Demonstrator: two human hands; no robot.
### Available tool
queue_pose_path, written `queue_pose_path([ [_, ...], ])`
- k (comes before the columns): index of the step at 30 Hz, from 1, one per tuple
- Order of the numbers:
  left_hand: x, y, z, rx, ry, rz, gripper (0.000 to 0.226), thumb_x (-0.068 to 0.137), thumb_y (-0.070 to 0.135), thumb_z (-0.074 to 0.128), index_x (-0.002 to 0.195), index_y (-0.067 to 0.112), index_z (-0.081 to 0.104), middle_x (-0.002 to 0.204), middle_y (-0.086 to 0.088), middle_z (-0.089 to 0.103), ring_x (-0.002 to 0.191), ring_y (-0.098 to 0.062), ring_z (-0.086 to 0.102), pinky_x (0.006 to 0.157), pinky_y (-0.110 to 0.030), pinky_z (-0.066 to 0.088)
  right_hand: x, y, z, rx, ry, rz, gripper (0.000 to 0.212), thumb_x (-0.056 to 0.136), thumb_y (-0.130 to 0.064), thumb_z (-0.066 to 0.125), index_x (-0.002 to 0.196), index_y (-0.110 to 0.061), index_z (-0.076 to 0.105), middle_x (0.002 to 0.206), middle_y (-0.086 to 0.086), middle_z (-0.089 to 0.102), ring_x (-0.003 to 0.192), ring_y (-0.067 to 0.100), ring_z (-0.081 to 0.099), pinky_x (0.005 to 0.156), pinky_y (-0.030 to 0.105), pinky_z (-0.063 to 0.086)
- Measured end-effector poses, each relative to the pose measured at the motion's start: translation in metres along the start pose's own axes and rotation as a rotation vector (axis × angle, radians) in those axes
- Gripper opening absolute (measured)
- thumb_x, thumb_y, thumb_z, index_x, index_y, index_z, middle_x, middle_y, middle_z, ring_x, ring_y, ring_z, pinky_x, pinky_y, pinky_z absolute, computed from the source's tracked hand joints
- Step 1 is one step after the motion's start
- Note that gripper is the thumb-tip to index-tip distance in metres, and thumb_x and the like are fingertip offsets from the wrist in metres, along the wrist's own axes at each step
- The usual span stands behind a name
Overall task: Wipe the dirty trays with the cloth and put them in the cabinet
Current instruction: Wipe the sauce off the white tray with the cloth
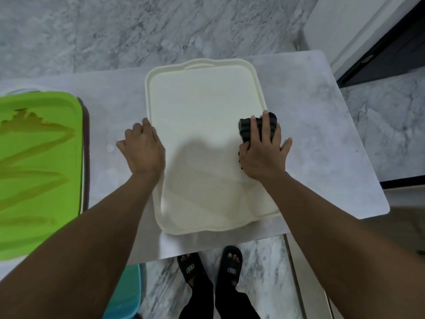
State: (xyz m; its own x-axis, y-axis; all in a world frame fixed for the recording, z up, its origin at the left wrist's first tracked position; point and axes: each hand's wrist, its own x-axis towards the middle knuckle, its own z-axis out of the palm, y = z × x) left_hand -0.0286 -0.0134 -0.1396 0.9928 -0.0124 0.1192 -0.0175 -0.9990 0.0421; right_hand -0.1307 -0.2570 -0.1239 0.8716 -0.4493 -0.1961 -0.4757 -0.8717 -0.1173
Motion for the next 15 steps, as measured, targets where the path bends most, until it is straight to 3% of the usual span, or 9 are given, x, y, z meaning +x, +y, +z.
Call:
queue_pose_path([
  [6, 0.002, -0.001, 0.001, -0.074, -0.003, -0.018, 0.033, 0.103, 0.019, 0.036, 0.127, 0.005, 0.053, 0.097, -0.016, 0.061, 0.086, -0.035, 0.054, 0.072, -0.042, 0.033, 0.06, -0.016, -0.012, 0.012, -0.049, -0.017, 0.066, 0.101, -0.039, 0.025, 0.161, -0.031, -0.002, 0.168, -0.006, -0.018, 0.155, 0.03, -0.003, 0.12, 0.065, 0.0],
  [15, 0.0, 0.003, -0.005, -0.042, -0.037, -0.051, 0.036, 0.104, 0.019, 0.039, 0.133, 0.005, 0.053, 0.095, -0.016, 0.061, 0.086, -0.036, 0.054, 0.073, -0.043, 0.033, 0.127, -0.029, -0.025, 0.035, -0.079, -0.089, 0.068, 0.101, -0.038, 0.026, 0.161, -0.03, -0.003, 0.168, -0.004, -0.018, 0.155, 0.031, -0.003, 0.122, 0.063, -0.001],
])
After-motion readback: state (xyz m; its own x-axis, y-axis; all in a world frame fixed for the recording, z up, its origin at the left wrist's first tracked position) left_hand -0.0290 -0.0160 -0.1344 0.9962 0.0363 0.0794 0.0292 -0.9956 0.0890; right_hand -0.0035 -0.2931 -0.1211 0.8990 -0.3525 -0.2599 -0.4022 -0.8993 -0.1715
